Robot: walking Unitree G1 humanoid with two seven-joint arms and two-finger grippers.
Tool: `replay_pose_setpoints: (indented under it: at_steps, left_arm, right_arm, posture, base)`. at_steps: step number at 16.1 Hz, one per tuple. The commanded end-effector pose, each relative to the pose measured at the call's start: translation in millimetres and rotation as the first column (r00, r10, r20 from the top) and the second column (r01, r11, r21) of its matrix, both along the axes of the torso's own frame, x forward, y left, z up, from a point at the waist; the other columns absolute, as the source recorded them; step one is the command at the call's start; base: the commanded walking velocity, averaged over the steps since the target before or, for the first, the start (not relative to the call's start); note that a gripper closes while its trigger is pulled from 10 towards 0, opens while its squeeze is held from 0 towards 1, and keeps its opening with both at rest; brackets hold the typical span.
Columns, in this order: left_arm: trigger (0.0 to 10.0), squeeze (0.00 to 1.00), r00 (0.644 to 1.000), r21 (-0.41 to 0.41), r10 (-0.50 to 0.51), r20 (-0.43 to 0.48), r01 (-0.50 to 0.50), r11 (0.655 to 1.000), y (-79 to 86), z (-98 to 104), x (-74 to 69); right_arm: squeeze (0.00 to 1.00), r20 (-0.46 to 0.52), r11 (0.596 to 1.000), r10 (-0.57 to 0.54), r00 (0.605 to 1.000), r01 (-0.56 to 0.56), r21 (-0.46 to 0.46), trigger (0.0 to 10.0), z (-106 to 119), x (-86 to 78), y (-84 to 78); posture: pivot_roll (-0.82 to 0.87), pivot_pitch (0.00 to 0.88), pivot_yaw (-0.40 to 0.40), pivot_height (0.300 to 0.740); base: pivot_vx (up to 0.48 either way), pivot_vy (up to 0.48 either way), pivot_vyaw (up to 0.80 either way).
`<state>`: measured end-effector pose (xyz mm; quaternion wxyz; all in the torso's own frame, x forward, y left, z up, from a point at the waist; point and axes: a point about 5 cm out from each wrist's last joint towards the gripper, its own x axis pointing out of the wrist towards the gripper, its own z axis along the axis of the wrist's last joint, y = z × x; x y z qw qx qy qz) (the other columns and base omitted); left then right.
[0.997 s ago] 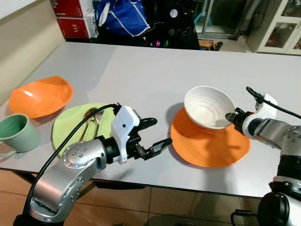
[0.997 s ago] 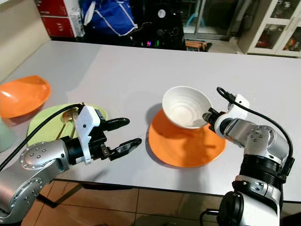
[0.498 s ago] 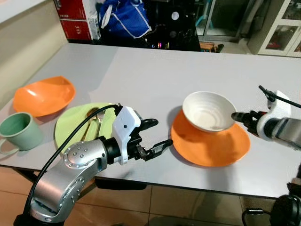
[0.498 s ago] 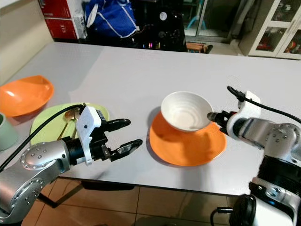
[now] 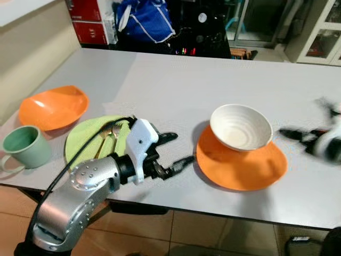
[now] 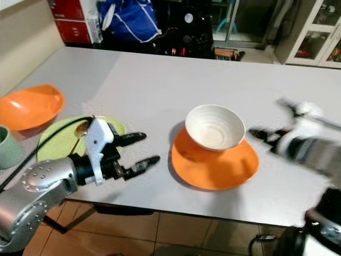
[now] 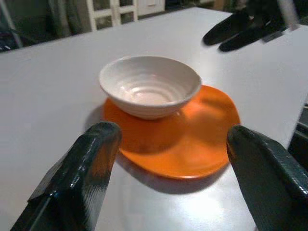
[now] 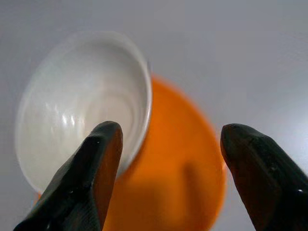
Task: Setting the table
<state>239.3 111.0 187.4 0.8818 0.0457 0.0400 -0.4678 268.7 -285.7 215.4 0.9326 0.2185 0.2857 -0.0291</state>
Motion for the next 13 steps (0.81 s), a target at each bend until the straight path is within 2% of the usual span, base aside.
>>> replay_pose_setpoints:
  at_steps: [1,2,4,5,6,7,10,13]
  left_arm:
    - [10.0,0.0,0.997,-0.025,0.034,0.063,-0.033,0.999,3.2,13,1.6]
    - [10.0,0.0,0.986,-0.049,0.126,0.113,-0.121,0.991,8.9,22,7.8]
    - [10.0,0.0,0.926,-0.079,0.328,0.185,-0.319,0.945,20.7,35,23.7]
    - [10.0,0.0,0.87,-0.103,0.44,0.22,-0.428,0.898,29.2,41,33.3]
    - [10.0,0.0,0.831,-0.103,0.502,0.24,-0.493,0.864,35.0,41,37.6]
    - [10.0,0.0,0.814,-0.1,0.527,0.244,-0.519,0.849,37.0,39,38.9]
    - [10.0,0.0,0.808,-0.093,0.536,0.243,-0.531,0.842,29.1,36,33.5]
    - [10.0,0.0,0.8,-0.092,0.548,0.245,-0.544,0.834,23.2,31,34.6]
  right_arm:
    - [0.0,0.083,1.0,0.011,0.997,-0.011,-0.01,10.0,19,-2.4,-0.8]
    - [0.0,0.185,1.0,0.006,0.983,-0.001,-0.025,10.0,39,-3.0,-0.5]
    - [0.0,0.347,0.996,0.013,0.938,0.016,-0.082,10.0,59,-0.4,10.3]
    - [0.0,0.447,0.987,0.048,0.893,0.026,-0.158,10.0,63,1.5,24.6]
    - [0.0,0.493,0.966,0.093,0.865,0.042,-0.257,10.0,53,5.1,44.2]
    - [0.0,0.506,0.958,0.111,0.855,0.044,-0.284,10.0,46,7.7,57.4]
    - [0.0,0.587,0.964,0.134,0.799,0.033,-0.265,10.0,43,6.9,95.1]
    - [0.0,0.634,0.966,0.125,0.763,0.051,-0.252,10.0,40,6.9,105.5]
  posture:
    - [-0.03,0.006,0.0,0.74]
    - [-0.04,0.0,0.006,0.74]
    - [-0.04,0.0,0.01,0.74]
    - [-0.04,0.0,0.008,0.74]
    - [-0.03,0.0,0.006,0.74]
    - [-0.02,0.0,0.003,0.74]
    - [-0.01,0.0,-0.01,0.74]
    - [-0.01,0.0,-0.009,0.74]
  base:
    - [0.0,0.0,0.0]
    - [0.0,0.0,0.0]
    - [0.0,0.0,0.0]
    - [0.0,0.0,0.0]
    - [0.0,0.0,0.0]
    - [0.0,0.0,0.0]
    - [-0.081,0.0,0.0]
    - [-0.299,0.0,0.0]
